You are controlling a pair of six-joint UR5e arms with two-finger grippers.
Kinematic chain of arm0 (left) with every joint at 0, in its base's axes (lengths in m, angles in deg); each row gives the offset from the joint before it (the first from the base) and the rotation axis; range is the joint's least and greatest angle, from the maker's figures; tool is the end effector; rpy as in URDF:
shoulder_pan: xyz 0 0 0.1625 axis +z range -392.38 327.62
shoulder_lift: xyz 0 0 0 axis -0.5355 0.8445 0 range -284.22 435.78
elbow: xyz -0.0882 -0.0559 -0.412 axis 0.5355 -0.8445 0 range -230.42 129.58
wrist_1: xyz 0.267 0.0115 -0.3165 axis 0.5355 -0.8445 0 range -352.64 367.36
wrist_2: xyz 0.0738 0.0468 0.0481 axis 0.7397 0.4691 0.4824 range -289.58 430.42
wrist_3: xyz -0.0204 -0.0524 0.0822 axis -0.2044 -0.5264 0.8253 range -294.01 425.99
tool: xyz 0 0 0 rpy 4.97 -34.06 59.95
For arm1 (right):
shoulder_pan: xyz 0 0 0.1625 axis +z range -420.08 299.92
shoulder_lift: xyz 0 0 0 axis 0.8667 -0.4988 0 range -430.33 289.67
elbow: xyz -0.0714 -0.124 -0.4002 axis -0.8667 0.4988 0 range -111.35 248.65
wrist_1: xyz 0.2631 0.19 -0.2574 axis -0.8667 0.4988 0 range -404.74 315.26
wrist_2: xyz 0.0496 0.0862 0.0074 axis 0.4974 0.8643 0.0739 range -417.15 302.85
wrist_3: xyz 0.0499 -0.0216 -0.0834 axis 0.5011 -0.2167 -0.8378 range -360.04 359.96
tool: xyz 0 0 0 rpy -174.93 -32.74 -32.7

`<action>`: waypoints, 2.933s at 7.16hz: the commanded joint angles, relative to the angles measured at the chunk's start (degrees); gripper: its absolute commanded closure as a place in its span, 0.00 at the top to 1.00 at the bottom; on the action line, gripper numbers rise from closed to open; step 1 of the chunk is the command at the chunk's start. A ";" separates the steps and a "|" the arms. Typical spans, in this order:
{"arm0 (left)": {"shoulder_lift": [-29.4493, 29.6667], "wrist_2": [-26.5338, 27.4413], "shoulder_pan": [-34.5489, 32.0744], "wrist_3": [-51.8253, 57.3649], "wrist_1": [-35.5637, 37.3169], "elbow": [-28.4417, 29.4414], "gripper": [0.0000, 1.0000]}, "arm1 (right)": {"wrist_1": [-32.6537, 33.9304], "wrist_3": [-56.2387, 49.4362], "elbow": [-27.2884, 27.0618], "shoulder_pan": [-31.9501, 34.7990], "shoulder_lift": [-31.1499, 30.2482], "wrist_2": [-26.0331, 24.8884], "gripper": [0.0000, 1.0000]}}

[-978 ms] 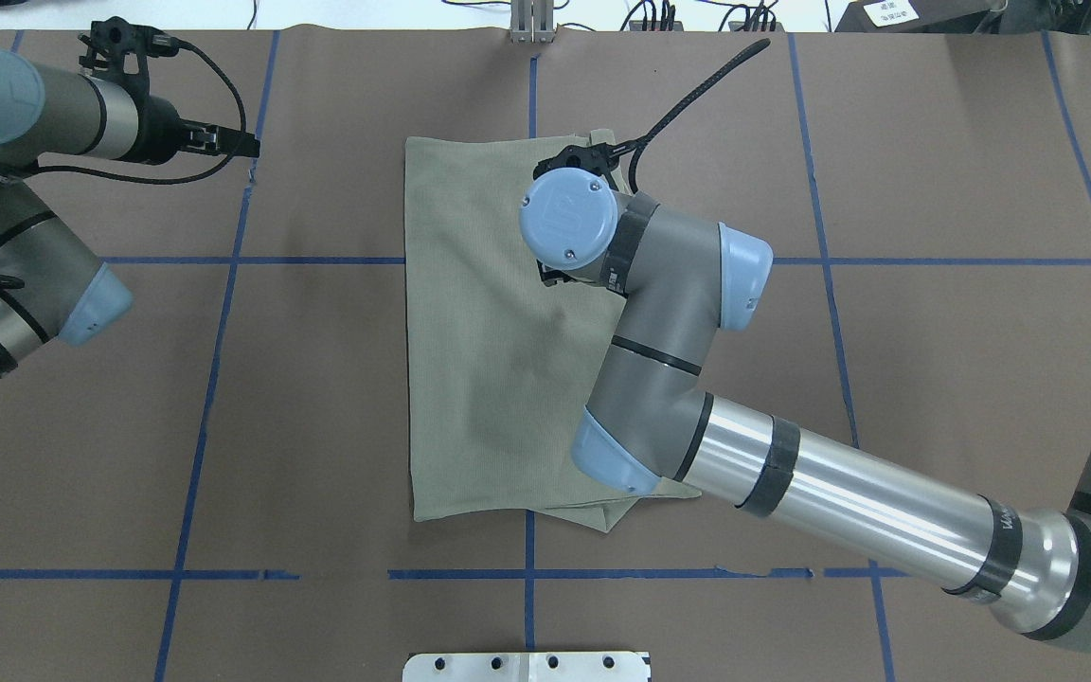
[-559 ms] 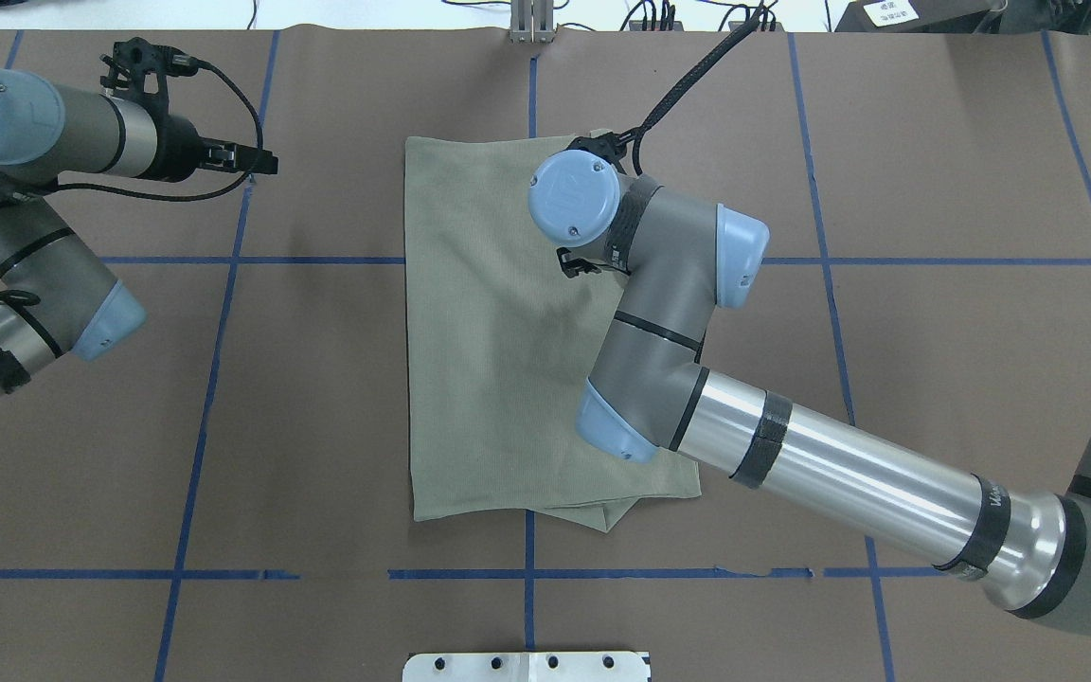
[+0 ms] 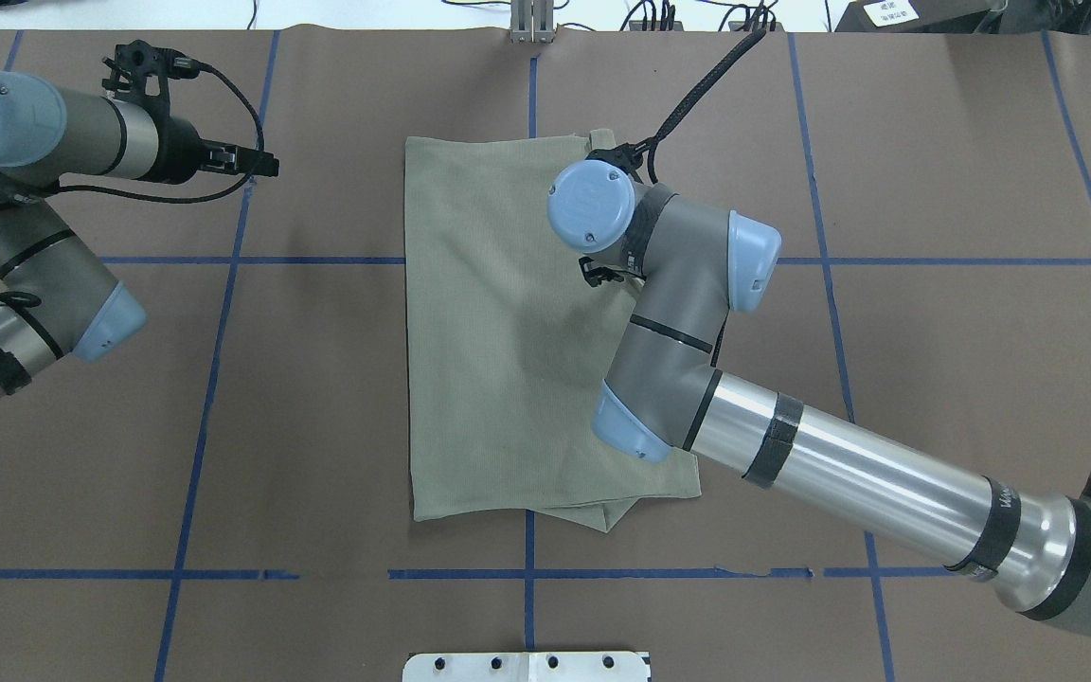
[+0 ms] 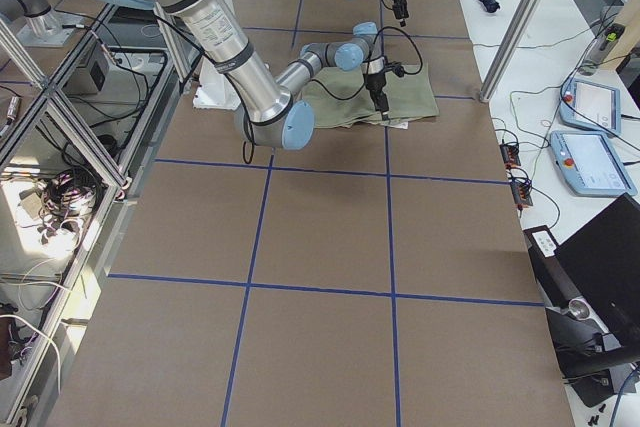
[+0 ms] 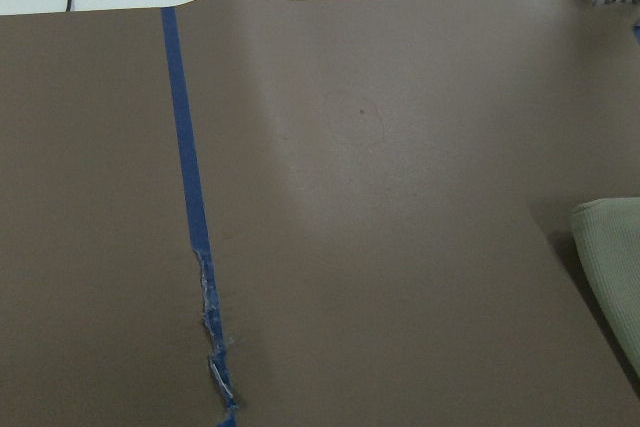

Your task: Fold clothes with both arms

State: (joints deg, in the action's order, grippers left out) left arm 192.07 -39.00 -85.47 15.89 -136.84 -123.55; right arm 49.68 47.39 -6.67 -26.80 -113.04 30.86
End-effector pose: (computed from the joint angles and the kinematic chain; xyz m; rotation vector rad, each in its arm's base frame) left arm 0.3425 -0.6227 0.4317 0.5875 0.9751 -0.0166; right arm -0.5750 -0.5409 0.2800 0.3295 -0.3676 -0.1503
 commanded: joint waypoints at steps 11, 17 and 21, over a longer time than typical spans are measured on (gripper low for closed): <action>-14.91 -1.94 9.02 -17.80 2.24 -27.45 1.00 | -16.80 21.39 -31.28 -1.17 -21.84 10.60 1.00; -22.43 28.00 38.90 -57.16 2.61 -39.20 0.96 | -33.20 52.40 -38.41 -15.25 -34.17 -6.09 1.00; -12.77 32.96 44.39 -66.88 9.20 -33.94 0.83 | -33.33 52.41 -38.32 -16.39 -34.19 -8.55 1.00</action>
State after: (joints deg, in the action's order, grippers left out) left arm 176.87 -6.81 -41.99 -49.83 -128.97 -159.26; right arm 16.42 99.81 -45.07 -42.63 -147.26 23.18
